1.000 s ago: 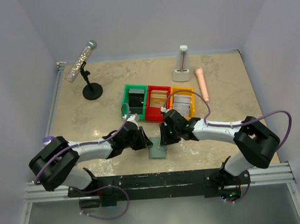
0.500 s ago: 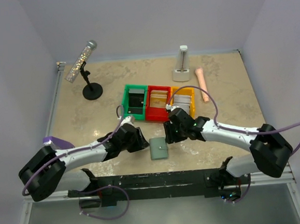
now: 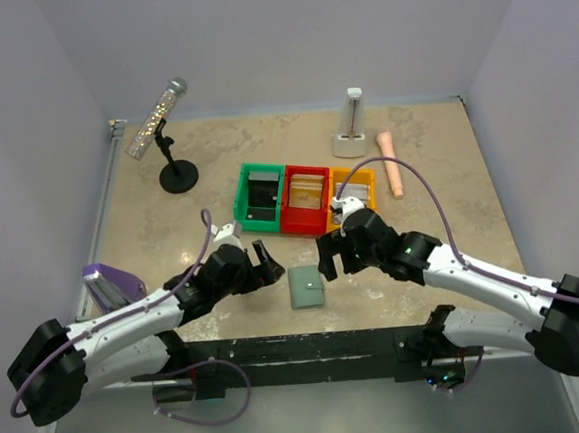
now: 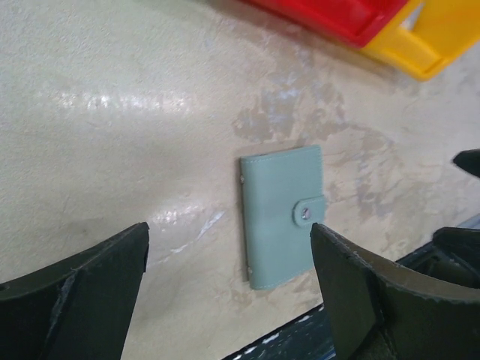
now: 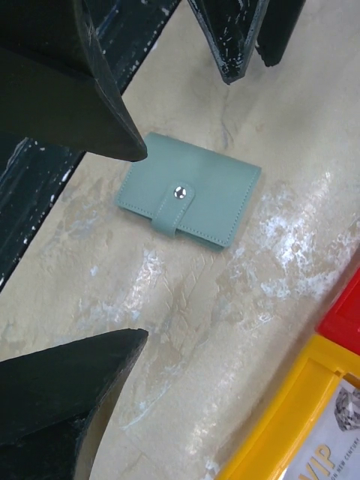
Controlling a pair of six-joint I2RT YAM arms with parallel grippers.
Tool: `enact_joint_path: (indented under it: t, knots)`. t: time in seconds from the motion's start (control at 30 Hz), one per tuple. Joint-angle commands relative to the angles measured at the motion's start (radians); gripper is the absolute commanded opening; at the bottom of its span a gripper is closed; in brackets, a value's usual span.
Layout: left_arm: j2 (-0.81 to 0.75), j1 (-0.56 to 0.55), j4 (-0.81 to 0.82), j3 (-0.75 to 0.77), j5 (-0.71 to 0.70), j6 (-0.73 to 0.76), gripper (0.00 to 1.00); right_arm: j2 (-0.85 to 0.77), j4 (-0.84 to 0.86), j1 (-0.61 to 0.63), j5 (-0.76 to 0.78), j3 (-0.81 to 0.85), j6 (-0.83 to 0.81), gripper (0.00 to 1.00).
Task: Take the credit cards out of the card holder
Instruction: Open the card holder at the center of the board.
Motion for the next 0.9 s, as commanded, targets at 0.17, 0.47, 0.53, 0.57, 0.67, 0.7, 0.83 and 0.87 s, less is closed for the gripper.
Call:
enact_joint_path:
  t: [0.17, 0.47, 0.53, 0.57, 0.67, 0.7, 0.83, 0.87]
  knots:
    - [-0.160, -0.002, 0.355, -0.246, 0.021, -0.046, 0.89, -0.023, 0.204, -0.068, -0.284, -0.083, 0.178, 0.96]
    - [0.058, -0.002, 0.549, -0.189, 0.294, 0.014, 0.55, 0.033, 0.125, -0.068, -0.234, -0.067, 0.174, 0.66]
    - [0.117, -0.002, 0.578, -0.186, 0.303, -0.007, 0.54, 0.063, 0.114, -0.068, -0.229, -0.073, 0.183, 0.64]
    - [0.140, -0.002, 0.589, -0.181, 0.308, -0.016, 0.54, 0.073, 0.126, -0.066, -0.230, -0.083, 0.189, 0.63]
    - [0.211, -0.004, 0.603, -0.160, 0.317, -0.041, 0.53, 0.111, 0.168, -0.068, -0.237, -0.106, 0.207, 0.63]
    - [0.229, -0.004, 0.602, -0.155, 0.317, -0.046, 0.53, 0.126, 0.177, -0.068, -0.241, -0.110, 0.212, 0.63]
    - [0.285, -0.004, 0.594, -0.123, 0.312, -0.055, 0.54, 0.180, 0.215, -0.066, -0.255, -0.118, 0.224, 0.61]
    - [0.294, -0.004, 0.585, -0.112, 0.309, -0.056, 0.54, 0.189, 0.217, -0.068, -0.255, -0.113, 0.224, 0.61]
